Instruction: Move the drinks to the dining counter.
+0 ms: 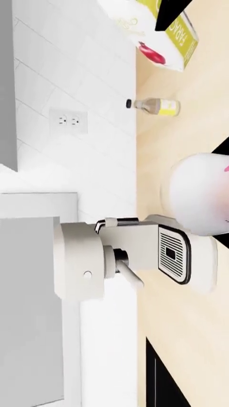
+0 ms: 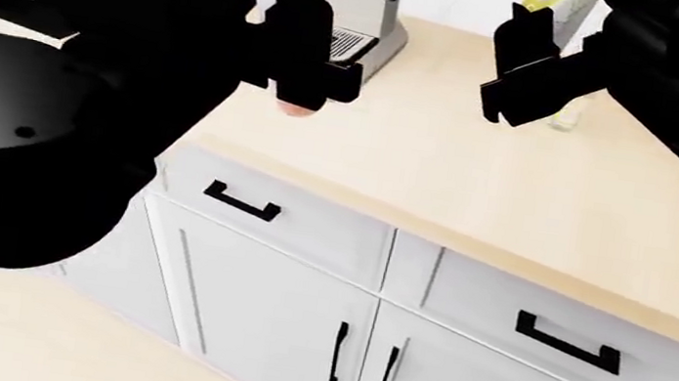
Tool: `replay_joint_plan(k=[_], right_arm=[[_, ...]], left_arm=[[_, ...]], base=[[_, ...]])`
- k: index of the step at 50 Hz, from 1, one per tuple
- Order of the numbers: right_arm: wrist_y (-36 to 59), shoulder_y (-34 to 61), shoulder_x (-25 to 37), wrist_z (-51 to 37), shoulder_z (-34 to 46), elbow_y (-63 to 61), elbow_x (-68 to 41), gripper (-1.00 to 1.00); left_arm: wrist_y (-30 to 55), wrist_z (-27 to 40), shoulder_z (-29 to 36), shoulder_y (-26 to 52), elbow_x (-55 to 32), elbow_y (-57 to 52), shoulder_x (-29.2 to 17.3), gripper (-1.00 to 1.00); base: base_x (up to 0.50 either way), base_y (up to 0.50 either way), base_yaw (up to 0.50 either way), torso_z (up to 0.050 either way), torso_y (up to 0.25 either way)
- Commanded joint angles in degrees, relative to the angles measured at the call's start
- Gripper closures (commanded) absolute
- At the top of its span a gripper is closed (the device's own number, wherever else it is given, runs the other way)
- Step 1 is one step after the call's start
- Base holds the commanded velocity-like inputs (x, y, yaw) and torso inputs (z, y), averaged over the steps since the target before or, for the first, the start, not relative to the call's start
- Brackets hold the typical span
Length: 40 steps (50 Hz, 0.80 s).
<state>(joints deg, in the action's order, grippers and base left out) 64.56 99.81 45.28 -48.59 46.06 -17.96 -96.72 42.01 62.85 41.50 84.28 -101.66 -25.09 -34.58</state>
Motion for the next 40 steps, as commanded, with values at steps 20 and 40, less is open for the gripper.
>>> replay_joint_plan(k=[20, 40], right_arm=[[1.00, 1.38, 0.15, -1.22, -0.13, -0.01, 1.06, 1.00], [0.94, 1.58, 0.06, -0.89, 0.22, 0.08, 1.52, 1.00]], left_arm=[[-0.71, 0.67, -0.57, 0.78, -0.16, -0.39, -0.09, 1.00], [-0.80, 0.42, -0.46, 0.96, 0.01, -0.22, -0.18, 1.00]], base=[[0.00, 0.00, 0.50, 0.001, 0.002], [0.00, 0.00, 0.50, 0.001, 0.001]])
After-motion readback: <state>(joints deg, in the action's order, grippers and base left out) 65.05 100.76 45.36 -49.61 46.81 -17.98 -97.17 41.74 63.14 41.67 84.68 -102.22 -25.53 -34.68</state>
